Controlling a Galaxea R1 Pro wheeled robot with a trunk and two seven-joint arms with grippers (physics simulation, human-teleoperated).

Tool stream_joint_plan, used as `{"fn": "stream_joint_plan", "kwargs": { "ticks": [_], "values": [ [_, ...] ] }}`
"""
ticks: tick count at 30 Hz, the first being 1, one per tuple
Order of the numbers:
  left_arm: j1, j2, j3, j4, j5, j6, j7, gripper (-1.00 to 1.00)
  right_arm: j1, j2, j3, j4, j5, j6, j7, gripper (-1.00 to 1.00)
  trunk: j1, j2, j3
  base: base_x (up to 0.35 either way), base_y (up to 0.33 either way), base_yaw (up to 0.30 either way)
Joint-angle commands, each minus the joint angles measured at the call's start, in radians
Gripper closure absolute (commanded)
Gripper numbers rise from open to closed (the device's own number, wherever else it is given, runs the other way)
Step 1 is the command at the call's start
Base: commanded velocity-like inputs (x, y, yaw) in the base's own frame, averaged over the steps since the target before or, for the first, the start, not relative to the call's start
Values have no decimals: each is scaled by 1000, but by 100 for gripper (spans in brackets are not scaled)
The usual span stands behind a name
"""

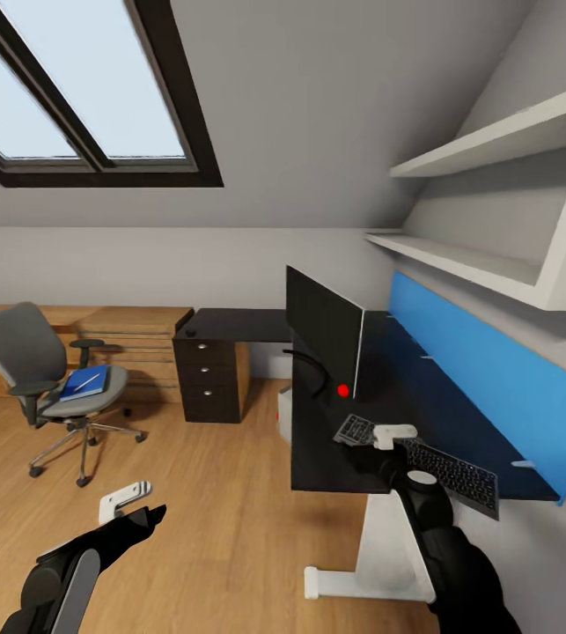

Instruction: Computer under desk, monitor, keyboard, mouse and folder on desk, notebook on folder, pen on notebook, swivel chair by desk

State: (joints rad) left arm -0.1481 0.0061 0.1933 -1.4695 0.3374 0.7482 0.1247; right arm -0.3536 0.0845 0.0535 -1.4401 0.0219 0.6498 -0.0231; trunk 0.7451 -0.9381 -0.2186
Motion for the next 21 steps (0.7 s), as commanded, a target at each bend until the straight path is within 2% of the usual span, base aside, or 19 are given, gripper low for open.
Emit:
{"fn": "stream_joint_plan", "kwargs": {
  "ticks": [1,8,13,16,21],
  "values": [
    [-1,0,0,-2,11,5,9,-100,-1,0,-2,0,2,5,-3,-100,0,-1,-1,0,-344,0],
    [-1,1,1,-2,11,5,9,-100,-1,1,-48,33,3,6,-4,-100,0,-1,-1,0,-345,0],
    [-1,2,4,-2,12,5,9,-100,-2,1,-109,77,2,7,-4,-100,0,-1,-1,0,-329,0],
    [-1,2,4,-2,12,6,9,-100,-3,0,-118,82,3,7,-4,-100,0,-1,-1,0,-180,0],
    [-1,2,4,-2,12,5,8,-100,-6,-3,-161,115,3,5,-4,-100,0,-1,-1,0,-52,0]
  ]
}}
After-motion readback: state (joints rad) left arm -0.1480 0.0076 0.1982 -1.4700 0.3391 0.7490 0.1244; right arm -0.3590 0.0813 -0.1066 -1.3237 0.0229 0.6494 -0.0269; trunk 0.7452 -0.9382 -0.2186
